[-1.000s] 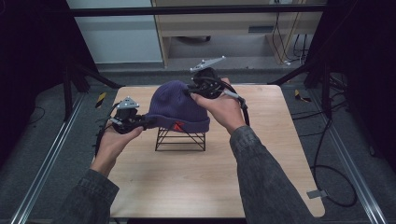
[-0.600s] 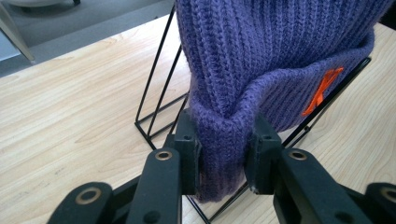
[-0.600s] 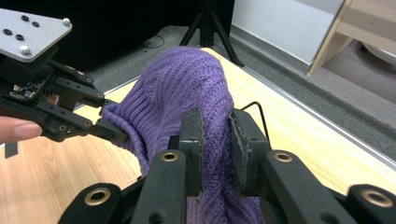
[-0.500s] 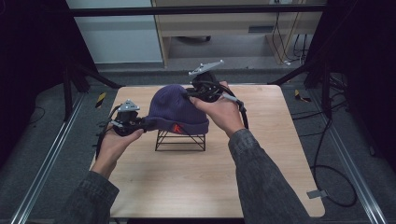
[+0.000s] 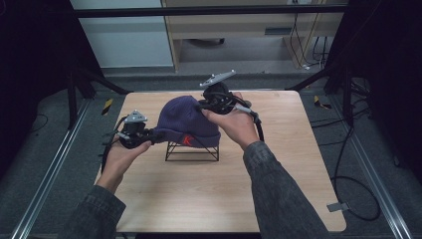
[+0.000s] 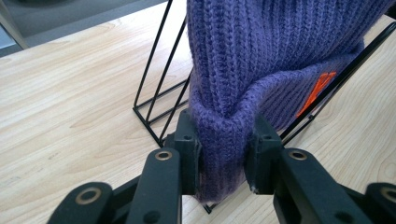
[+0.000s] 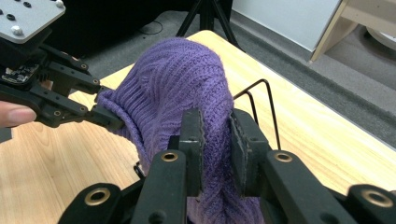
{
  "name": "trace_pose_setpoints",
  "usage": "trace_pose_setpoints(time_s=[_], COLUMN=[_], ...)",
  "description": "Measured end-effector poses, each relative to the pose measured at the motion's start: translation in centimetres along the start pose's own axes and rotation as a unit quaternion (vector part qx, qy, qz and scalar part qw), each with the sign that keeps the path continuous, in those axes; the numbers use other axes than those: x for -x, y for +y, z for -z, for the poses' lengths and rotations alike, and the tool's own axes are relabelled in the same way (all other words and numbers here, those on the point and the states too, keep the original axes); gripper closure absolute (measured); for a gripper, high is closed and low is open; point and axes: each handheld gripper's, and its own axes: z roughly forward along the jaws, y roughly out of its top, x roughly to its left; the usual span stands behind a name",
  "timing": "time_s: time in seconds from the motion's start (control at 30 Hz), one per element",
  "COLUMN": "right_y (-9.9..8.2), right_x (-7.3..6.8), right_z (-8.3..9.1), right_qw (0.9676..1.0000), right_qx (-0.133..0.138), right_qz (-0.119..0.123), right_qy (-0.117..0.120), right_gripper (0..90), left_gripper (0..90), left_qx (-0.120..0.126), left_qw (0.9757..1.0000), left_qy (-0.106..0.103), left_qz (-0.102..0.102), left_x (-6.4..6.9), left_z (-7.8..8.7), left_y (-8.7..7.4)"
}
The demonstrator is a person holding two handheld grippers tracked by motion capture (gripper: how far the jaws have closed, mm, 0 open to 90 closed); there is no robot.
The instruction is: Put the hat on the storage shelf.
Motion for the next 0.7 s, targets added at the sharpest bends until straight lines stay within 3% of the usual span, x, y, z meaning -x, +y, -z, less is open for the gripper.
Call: trace_pose_setpoints(time_s=[0.7], right_y=[-1.6], right_x=[-0.1], right_z=[-1.3], right_qw=[0.9995], right_qx=[-0.03], right_qz=[0.004], right_qy=[0.0], right_gripper=[76.1], left_gripper=[69.1], left_qx=[-0.02], left_qw=[0.9998], left_qy=[-0.001], left_qz=[-0.006], left_x=[0.2], left_z=[-1.4], left_y=[-1.6])
